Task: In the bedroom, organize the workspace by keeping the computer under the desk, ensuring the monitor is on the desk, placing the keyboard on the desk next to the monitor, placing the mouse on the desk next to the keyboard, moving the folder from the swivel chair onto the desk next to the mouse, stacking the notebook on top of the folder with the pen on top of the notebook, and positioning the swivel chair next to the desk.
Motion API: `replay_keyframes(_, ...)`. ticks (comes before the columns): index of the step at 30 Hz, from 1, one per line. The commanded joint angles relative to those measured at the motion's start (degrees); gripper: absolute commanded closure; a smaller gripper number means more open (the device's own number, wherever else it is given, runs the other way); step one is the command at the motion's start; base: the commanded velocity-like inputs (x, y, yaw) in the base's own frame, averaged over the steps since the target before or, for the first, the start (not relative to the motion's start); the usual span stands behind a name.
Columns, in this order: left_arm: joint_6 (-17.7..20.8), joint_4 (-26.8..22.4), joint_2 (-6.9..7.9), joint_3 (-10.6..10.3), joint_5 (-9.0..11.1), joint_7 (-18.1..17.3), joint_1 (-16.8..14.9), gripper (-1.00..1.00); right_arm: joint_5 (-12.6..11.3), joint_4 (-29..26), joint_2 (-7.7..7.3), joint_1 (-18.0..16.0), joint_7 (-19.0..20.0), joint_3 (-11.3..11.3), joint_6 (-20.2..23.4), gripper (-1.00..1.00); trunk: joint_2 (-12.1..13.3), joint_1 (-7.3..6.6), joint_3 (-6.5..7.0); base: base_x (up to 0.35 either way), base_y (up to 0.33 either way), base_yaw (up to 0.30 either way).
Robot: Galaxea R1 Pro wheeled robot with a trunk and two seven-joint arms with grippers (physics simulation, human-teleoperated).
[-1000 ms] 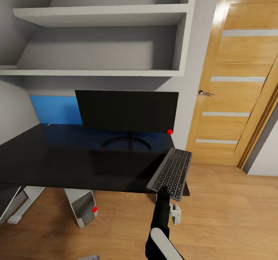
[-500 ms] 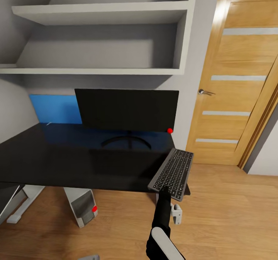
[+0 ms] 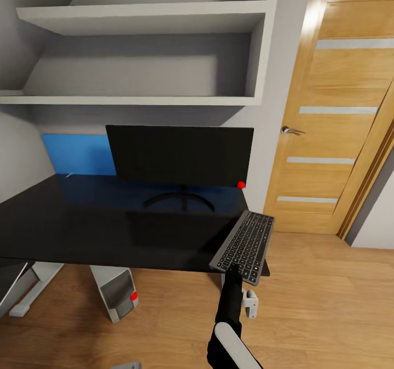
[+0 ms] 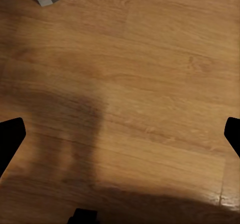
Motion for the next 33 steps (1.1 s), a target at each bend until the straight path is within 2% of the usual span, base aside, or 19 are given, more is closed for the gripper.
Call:
replay_keyframes(1, 0.3, -0.1, -0.04, 0.1, 0.2, 0.1, 0.0, -1.00, -0.6, 0.0, 0.00, -0.1, 0.8, 0.1, -0.2, 1.00, 0.0, 0.00, -0.06, 0.000, 0.000, 0.000)
replay_keyframes(15, 0.3, -0.1, -0.03, -0.1, 0.0, 0.1, 0.0, -1.00, -0.6, 0.0, 0.00, -0.1, 0.8, 0.1, -0.2, 1.00, 0.0, 0.00, -0.06, 0.043, 0.044, 0.000)
replay_keyframes(16, 0.3, -0.1, -0.03, -0.1, 0.0, 0.1, 0.0, -1.00, -0.6, 0.0, 0.00, -0.1, 0.8, 0.1, -0.2, -1.00, 0.0, 0.00, -0.06, 0.001, 0.001, 0.000)
replay_keyframes(33, 0.3, -0.1, 0.05, 0.2, 0.1, 0.1, 0.0, -1.00, -0.6, 0.0, 0.00, -0.1, 0.7, 0.1, -0.2, -1.00, 0.0, 0.00, -0.06, 0.000, 0.000, 0.000)
